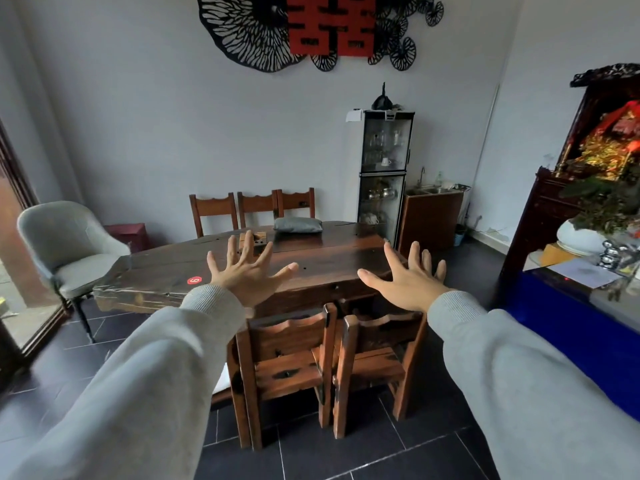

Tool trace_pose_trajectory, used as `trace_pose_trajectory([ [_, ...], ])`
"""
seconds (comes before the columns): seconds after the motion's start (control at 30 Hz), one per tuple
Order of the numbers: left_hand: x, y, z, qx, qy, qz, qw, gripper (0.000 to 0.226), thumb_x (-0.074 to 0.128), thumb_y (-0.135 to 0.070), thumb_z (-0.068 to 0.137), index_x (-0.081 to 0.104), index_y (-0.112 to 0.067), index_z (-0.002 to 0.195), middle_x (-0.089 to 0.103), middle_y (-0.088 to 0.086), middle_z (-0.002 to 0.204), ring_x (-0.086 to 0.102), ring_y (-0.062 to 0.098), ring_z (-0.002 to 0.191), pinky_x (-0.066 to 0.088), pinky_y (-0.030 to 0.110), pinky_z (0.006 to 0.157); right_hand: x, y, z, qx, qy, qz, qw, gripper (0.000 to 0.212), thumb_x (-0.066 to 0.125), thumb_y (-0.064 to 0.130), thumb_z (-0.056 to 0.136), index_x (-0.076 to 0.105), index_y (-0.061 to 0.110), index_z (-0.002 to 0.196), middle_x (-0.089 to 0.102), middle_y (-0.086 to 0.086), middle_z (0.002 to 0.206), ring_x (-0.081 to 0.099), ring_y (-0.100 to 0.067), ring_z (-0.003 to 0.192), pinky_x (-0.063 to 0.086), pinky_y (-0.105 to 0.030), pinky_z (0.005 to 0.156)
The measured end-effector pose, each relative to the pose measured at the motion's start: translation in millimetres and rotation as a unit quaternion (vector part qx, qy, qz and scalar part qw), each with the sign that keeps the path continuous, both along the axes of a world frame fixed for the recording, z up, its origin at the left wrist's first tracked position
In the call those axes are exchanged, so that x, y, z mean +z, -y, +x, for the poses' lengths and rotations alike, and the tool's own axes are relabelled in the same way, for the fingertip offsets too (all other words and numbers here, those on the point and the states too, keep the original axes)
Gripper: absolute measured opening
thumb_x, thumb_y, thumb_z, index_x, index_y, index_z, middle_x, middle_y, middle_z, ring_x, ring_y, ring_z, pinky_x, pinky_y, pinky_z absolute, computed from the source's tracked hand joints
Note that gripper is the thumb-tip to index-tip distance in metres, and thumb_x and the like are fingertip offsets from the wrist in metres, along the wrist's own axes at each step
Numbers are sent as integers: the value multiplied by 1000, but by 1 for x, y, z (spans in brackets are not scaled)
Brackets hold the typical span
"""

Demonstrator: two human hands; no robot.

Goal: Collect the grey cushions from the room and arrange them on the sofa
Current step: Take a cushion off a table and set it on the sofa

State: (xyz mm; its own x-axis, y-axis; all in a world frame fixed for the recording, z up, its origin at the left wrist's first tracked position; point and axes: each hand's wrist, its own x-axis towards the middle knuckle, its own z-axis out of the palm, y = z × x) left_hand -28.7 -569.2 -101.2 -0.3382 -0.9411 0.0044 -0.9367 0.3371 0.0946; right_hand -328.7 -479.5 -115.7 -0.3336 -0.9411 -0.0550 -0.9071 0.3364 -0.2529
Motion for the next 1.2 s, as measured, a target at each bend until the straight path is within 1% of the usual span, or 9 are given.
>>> trace_pose_trajectory([
  [0.07, 6, 40, 0, -2, -20, 2, 1000, 114, -2, -99, 67, -7, -43, 166, -32, 2, 170, -31, 32, 155, -16, 74, 118, 4, 39, -7, -11, -19, 10, 1000, 116, 12, 107, 67, -16, 46, 161, -28, -16, 169, -26, -39, 155, -20, -63, 119],
  [0.27, 14, 148, -9, -17, -21, 3, 1000, 114, 2, -97, 68, -3, -41, 167, -30, 3, 172, -30, 33, 156, -14, 74, 119, 24, 145, -20, -38, -24, 1, 999, 115, 11, 106, 68, -13, 46, 162, -21, -17, 171, -19, -40, 157, -16, -63, 121],
  [0.33, 7, 181, -15, -13, -21, 8, 1000, 112, 2, -97, 70, -2, -41, 167, -29, 3, 172, -30, 33, 156, -15, 73, 119, 22, 174, -24, -35, -28, 6, 999, 116, 11, 106, 67, -13, 46, 162, -21, -16, 172, -19, -40, 157, -16, -63, 121],
  [0.43, -15, 228, -28, -14, -6, 21, 1000, 103, 9, -96, 81, -4, -41, 167, -30, 3, 172, -30, 33, 156, -15, 73, 119, 10, 217, -31, -25, -35, 29, 999, 116, 9, 107, 66, -14, 46, 162, -19, -17, 172, -17, -40, 158, -15, -62, 120],
  [0.5, -30, 260, -39, -10, 1, 31, 999, 100, 11, -95, 84, -4, -41, 167, -32, 1, 171, -29, 33, 157, -14, 73, 119, 1, 248, -40, -20, -34, 34, 999, 114, 10, 106, 68, -14, 46, 162, -18, -17, 172, -16, -40, 158, -14, -63, 121],
  [0.67, -50, 340, -80, 3, 8, 32, 999, 97, 15, -93, 87, 2, -40, 168, -27, 1, 173, -26, 34, 158, -14, 72, 118, -20, 336, -72, -3, -38, 44, 998, 114, 10, 106, 68, -13, 46, 162, -17, -16, 172, -16, -40, 158, -9, -66, 121],
  [0.83, -56, 427, -134, 16, 2, 25, 1000, 97, 15, -93, 88, 6, -39, 168, -22, 1, 175, -25, 34, 159, -15, 72, 118, -36, 438, -116, 33, -21, 34, 999, 115, 10, 106, 67, -15, 45, 162, -16, -17, 172, -14, -40, 158, -13, -63, 122],
  [1.03, -68, 521, -194, 49, 3, 46, 998, 92, 18, -90, 91, 10, -39, 167, -19, 1, 176, -24, 33, 159, -13, 72, 119, -52, 550, -158, 65, -1, 64, 996, 114, 11, 105, 69, -13, 44, 163, -12, -18, 173, -10, -42, 158, -13, -64, 121],
  [1.2, -87, 585, -223, 50, 25, 65, 996, 86, 19, -84, 96, 7, -38, 167, -20, 2, 176, -26, 34, 159, -11, 74, 118, -70, 624, -168, 92, 7, 70, 993, 108, 12, 102, 75, -12, 43, 163, -9, -18, 173, -9, -42, 158, -11, -64, 120],
])
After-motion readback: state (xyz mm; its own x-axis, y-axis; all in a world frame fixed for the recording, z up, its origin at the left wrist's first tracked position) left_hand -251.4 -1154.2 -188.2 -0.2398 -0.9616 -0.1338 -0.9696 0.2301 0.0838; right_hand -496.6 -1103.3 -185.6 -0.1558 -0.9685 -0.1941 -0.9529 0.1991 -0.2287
